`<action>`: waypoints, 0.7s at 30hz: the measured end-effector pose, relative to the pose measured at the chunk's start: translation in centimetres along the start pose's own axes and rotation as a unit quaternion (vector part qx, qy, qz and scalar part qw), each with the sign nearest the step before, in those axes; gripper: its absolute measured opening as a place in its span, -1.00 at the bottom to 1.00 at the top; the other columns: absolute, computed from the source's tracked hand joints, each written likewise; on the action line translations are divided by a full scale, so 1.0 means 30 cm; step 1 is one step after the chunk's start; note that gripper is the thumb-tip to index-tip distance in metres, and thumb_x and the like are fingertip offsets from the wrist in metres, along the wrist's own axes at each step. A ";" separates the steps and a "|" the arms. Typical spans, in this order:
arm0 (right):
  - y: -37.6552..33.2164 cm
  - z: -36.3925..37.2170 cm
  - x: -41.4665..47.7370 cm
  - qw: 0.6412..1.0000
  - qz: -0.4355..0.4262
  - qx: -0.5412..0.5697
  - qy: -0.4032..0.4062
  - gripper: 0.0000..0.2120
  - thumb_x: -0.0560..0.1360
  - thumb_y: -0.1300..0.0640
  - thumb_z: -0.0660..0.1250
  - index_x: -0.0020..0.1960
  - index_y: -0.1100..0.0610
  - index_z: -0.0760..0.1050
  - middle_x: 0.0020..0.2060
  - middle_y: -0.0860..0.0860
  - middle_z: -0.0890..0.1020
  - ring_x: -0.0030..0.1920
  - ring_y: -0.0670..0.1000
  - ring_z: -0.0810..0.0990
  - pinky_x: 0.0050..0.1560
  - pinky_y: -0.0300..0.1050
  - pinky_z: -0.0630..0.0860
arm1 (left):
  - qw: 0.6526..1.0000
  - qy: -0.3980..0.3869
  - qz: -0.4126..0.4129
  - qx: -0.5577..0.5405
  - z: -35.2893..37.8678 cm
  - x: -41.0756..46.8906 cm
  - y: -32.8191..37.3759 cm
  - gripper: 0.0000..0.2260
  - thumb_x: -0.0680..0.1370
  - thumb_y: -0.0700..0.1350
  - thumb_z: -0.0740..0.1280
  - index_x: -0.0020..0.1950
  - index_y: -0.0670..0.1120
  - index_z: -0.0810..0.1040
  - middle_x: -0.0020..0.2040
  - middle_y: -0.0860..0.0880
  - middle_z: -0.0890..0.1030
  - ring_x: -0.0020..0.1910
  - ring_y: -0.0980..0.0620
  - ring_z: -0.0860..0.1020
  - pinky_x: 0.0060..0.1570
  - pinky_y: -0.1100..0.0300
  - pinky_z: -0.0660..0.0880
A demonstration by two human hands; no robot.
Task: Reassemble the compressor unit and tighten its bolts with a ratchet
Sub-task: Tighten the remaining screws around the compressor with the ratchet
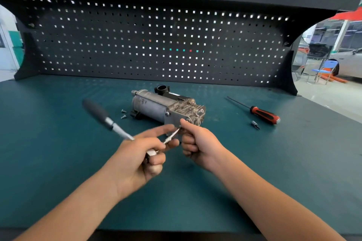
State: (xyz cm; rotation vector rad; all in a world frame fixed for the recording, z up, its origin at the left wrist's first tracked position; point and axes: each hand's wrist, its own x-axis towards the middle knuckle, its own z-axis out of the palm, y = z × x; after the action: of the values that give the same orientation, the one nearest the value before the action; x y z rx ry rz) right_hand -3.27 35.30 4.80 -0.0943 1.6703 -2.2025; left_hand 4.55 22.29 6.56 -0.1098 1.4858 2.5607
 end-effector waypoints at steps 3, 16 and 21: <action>0.004 0.007 -0.001 1.000 -0.013 -0.023 0.013 -0.44 0.55 -0.01 0.23 -0.62 0.08 0.45 -0.65 -0.09 0.23 -0.65 -0.10 0.15 -0.55 -0.26 0.16 | 0.974 0.016 0.053 0.219 -0.015 0.001 0.036 -0.58 0.47 -0.45 0.11 -0.17 -0.08 0.68 -0.22 -0.13 0.64 -0.66 0.12 0.26 -0.63 0.40 0.14; 0.013 0.017 -0.005 0.999 -0.026 -0.036 0.020 -0.69 0.58 -0.01 0.19 -0.17 0.16 0.56 -0.60 -0.08 0.42 -0.63 -0.12 0.28 -0.54 -0.33 0.27 | 0.863 -0.045 0.104 0.492 -0.010 0.008 0.090 -0.66 0.40 -0.44 0.14 -0.26 -0.08 0.61 -0.32 0.00 0.63 -0.62 0.08 0.39 -0.52 0.40 0.33; 0.014 0.007 0.012 0.997 -0.026 -0.018 0.064 -0.68 0.58 -0.04 0.17 -0.05 0.20 0.53 -0.58 -0.06 0.49 -0.62 -0.12 0.36 -0.55 -0.34 0.32 | 0.950 -0.010 0.052 0.307 -0.027 -0.013 0.041 -0.64 0.49 -0.39 0.17 -0.14 -0.03 0.68 -0.10 -0.08 0.68 -0.59 0.06 0.41 -0.54 0.32 0.37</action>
State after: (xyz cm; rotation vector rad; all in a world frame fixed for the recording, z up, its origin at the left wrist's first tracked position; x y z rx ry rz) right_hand -3.44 34.90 4.41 -0.0064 1.7959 -2.2588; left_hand 4.67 20.94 7.26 0.0814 2.2445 2.0324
